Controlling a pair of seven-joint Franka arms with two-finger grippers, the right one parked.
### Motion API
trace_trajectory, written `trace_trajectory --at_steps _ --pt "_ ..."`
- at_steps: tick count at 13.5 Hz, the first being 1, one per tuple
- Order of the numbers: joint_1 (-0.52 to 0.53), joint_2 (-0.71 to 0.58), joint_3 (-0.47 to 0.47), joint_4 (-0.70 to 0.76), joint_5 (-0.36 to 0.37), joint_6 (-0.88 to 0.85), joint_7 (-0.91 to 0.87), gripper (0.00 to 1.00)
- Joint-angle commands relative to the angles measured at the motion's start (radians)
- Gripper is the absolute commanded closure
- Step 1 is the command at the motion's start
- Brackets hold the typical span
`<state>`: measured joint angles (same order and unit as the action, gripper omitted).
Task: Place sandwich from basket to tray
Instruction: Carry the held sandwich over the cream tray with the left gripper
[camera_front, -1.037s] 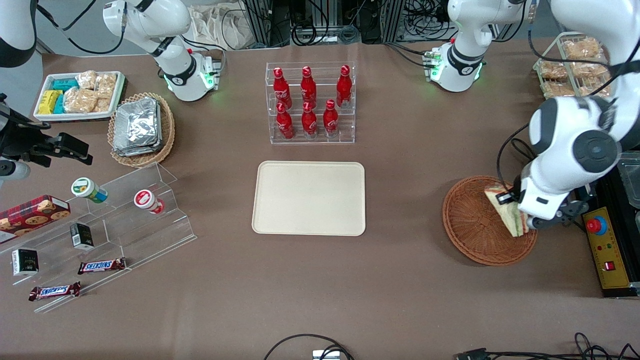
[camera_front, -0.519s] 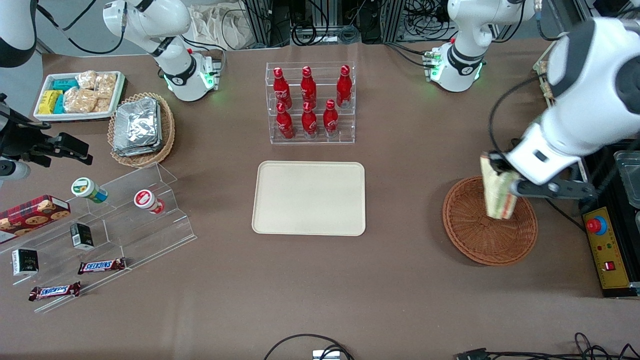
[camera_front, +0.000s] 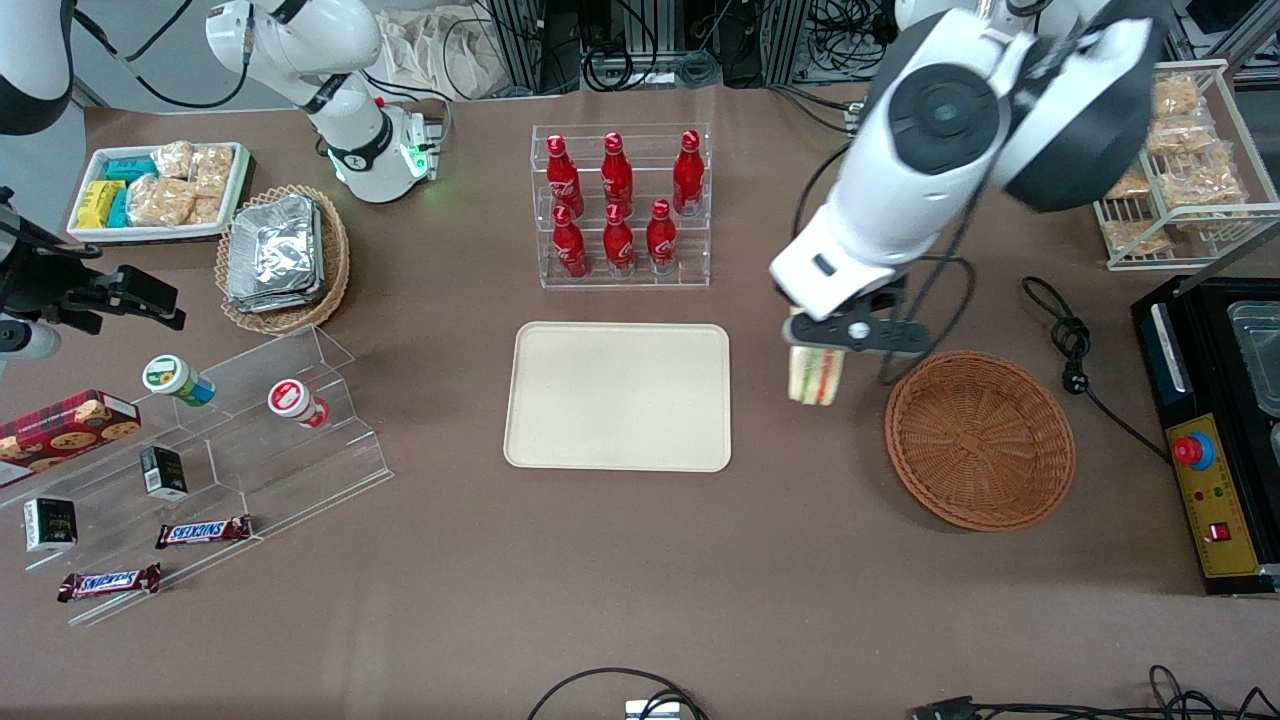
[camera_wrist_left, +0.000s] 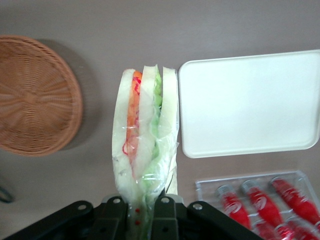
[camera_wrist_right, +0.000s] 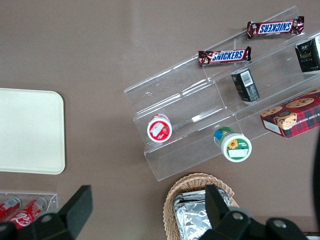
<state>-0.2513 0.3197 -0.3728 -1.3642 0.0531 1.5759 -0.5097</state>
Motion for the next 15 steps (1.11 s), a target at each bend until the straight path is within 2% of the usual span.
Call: trace_trajectory --at_steps 1,4,7,9,13,15 --pt "-0.023 0.103 -0.031 0.051 0.008 0.051 -0.073 1.0" --pt "-0.103 0.205 -0.034 0.046 0.132 0.148 -0.182 1.0" --pt "-0.143 0.295 -0.034 0.013 0.162 0.29 -0.23 1.0" --pt "-0.152 0.331 -0.034 -0.033 0.237 0.37 -0.288 1.0" --pt "-0.18 0.397 -0.032 -0.058 0.269 0.44 -0.322 1.0" --pt "-0.184 0.43 -0.034 -0.058 0.341 0.441 -0.341 1.0"
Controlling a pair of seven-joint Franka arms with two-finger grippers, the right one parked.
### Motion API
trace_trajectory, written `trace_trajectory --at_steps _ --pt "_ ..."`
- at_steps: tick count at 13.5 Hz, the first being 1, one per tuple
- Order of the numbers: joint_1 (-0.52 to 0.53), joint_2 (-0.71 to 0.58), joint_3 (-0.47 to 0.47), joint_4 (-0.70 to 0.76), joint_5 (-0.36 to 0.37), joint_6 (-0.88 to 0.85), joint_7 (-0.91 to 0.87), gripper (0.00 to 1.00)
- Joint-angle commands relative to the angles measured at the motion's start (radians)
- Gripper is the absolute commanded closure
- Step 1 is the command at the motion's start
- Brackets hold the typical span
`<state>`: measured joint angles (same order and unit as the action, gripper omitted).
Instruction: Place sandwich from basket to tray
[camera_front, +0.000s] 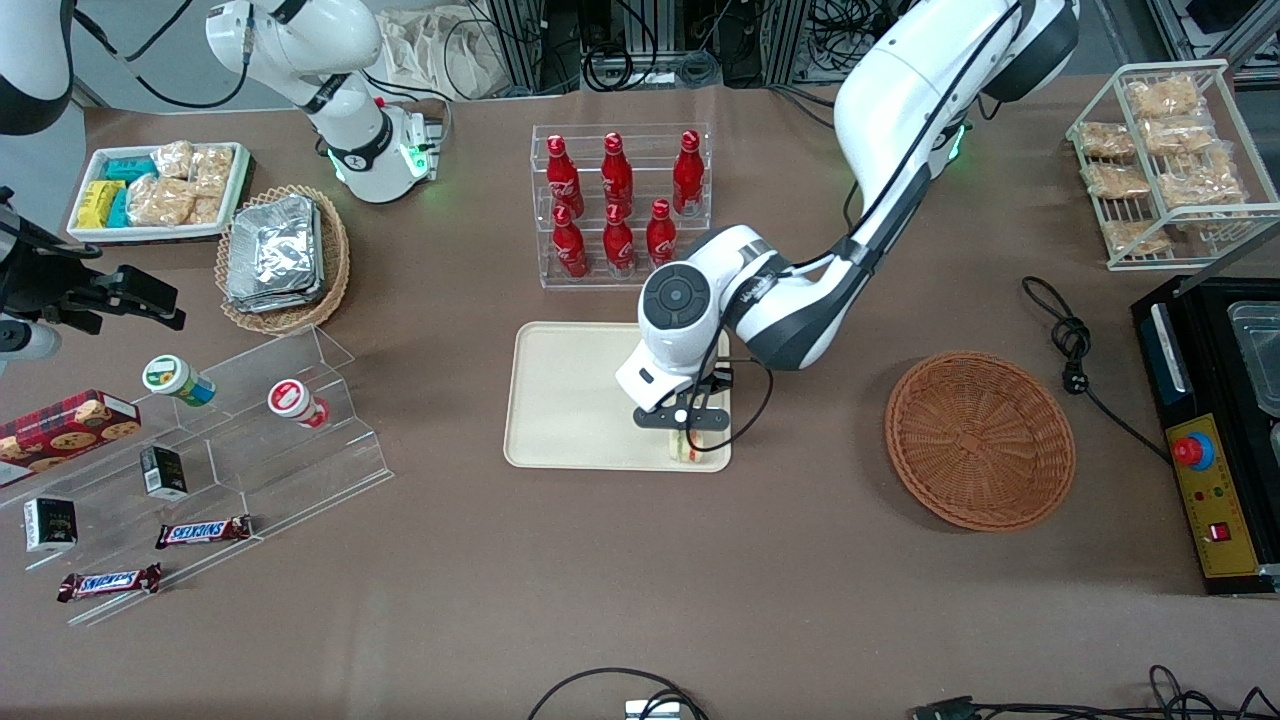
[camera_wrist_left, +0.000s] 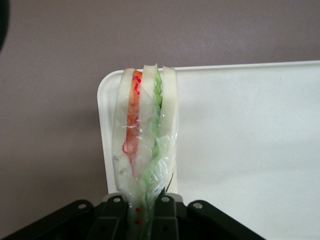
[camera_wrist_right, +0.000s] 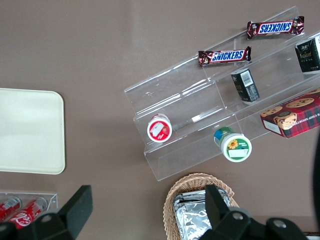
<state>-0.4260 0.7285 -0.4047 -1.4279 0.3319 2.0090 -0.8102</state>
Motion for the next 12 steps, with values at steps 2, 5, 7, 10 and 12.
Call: trace_trajectory --at_steps 2,5,7,10,12 --pt "-0.017 0.052 -0.002 0.006 0.081 0.016 -0.102 1.0" --pt "-0.022 0.063 -0.002 0.003 0.079 0.053 -0.124 1.0" --pt "-0.022 0.068 -0.002 0.003 0.081 0.054 -0.124 0.34" --pt "-0.022 0.065 0.0 -0.019 0.085 0.088 -0.121 0.0" --pt "-0.02 0.065 0.001 -0.019 0.085 0.09 -0.113 0.0"
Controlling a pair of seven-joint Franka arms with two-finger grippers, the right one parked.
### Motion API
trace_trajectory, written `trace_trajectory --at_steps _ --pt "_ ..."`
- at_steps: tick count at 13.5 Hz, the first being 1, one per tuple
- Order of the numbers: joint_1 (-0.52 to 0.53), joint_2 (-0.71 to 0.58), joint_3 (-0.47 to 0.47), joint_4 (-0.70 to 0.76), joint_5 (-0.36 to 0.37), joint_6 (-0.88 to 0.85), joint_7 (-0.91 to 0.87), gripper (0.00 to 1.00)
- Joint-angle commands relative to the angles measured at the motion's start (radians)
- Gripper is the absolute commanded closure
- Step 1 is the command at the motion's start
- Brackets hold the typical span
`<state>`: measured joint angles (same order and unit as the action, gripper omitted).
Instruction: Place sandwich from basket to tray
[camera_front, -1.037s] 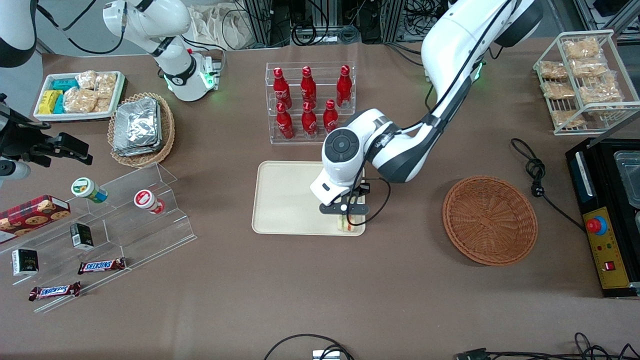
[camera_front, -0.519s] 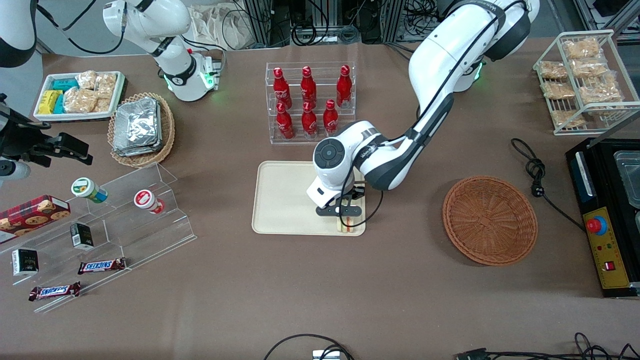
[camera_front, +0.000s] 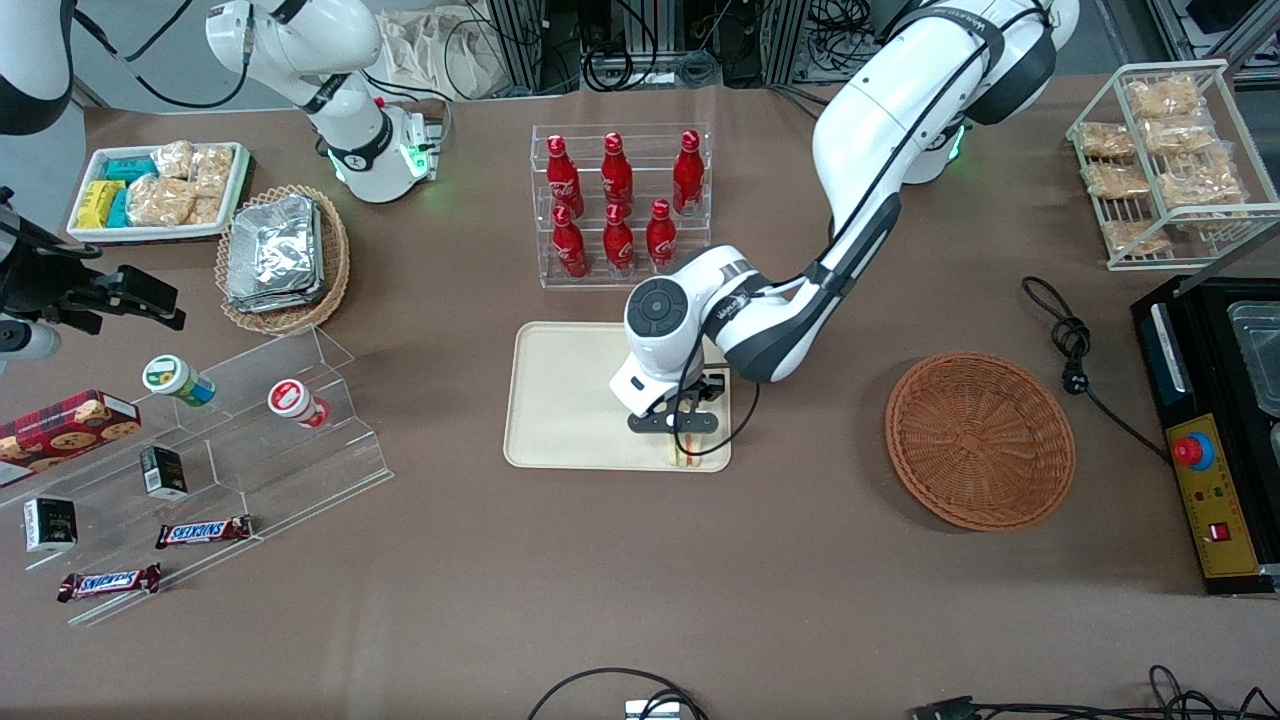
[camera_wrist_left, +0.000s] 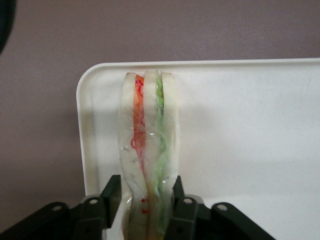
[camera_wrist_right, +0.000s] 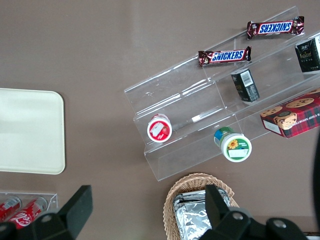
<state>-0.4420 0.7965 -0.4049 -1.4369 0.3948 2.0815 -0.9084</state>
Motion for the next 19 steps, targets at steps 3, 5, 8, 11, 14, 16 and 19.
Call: trace_trajectory --at_steps 3,5,8,11,14,16,19 --pt "0.003 -0.031 0.003 -0.013 0.012 0.019 -0.009 0.0" --pt "0.009 -0.092 0.003 -0.045 0.001 0.038 -0.007 0.0" --pt "0.014 -0.23 0.073 -0.083 -0.153 0.052 0.09 0.0" --pt "0.125 -0.391 0.188 -0.158 -0.379 0.023 0.349 0.0" --pt "0.285 -0.538 0.201 -0.246 -0.473 -0.009 0.504 0.0" --pt "0.344 -0.621 0.236 -0.272 -0.472 -0.128 0.568 0.0" --pt "0.4 -0.712 0.271 -0.277 -0.394 -0.28 0.641 0.0"
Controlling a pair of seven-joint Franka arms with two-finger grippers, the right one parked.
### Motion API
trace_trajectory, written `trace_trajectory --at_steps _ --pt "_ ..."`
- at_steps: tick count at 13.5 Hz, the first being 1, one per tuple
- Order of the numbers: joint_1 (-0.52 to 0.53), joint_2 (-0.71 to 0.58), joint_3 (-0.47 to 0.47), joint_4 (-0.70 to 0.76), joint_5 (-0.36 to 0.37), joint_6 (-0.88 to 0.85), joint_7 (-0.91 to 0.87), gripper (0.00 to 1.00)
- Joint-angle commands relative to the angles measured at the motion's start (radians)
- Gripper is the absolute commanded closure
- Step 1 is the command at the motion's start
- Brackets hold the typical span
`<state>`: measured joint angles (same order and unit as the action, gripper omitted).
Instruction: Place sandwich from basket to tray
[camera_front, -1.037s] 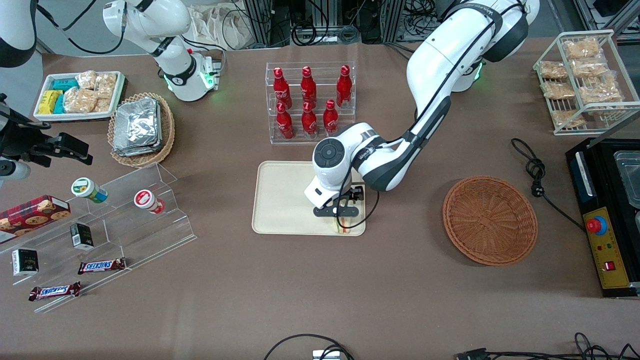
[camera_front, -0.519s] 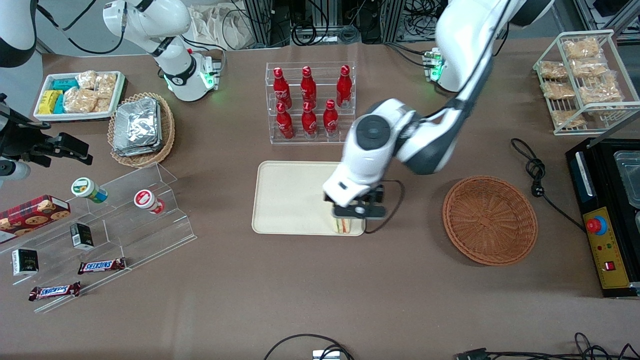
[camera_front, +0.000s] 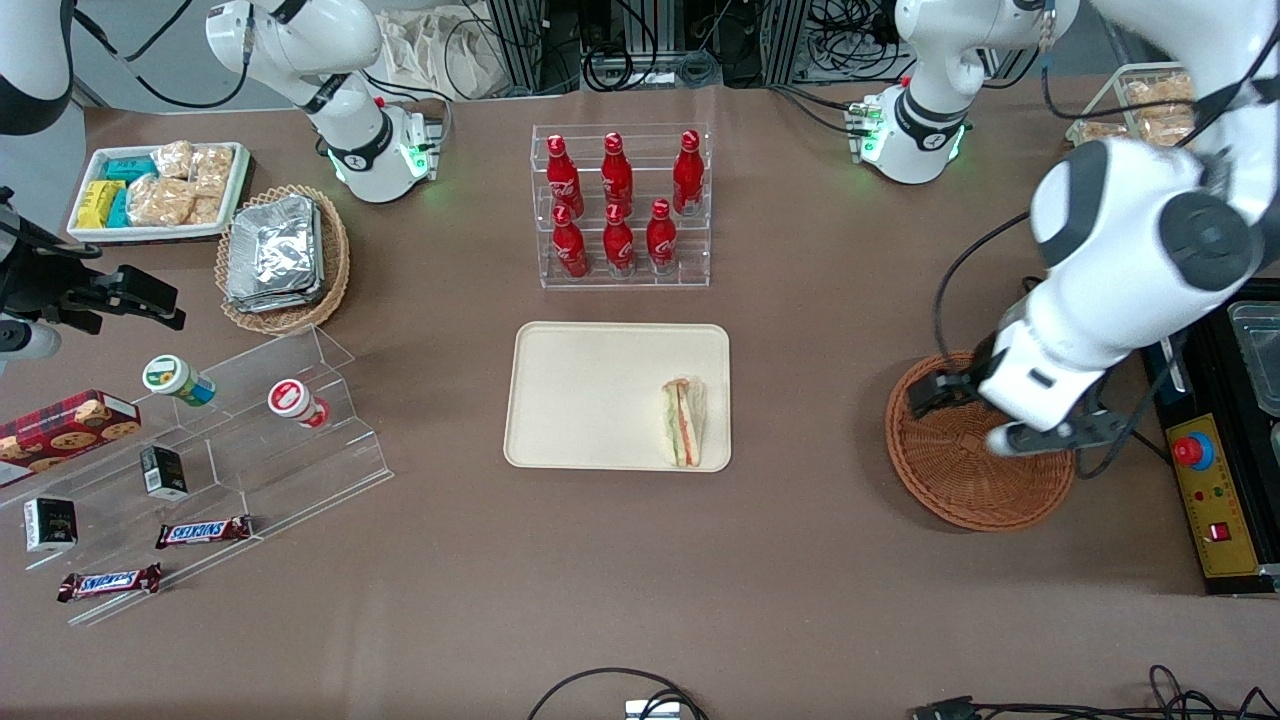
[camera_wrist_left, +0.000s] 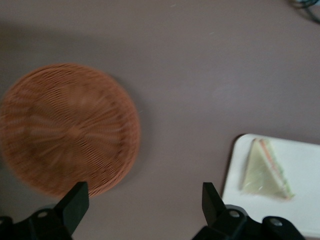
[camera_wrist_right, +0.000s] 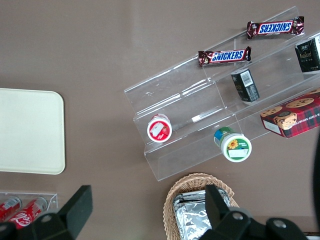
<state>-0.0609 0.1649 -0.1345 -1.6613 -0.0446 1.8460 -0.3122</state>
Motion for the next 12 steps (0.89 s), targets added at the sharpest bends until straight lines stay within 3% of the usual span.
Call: trace_trajectory --at_steps 1,5,12 --pt "0.032 -0.118 0.001 -0.07 0.073 -0.077 0.065 0.0" --pt "0.111 -0.261 0.001 -0.173 0.077 -0.142 0.14 0.0" --pt "0.112 -0.266 0.001 -0.175 0.072 -0.143 0.2 0.0"
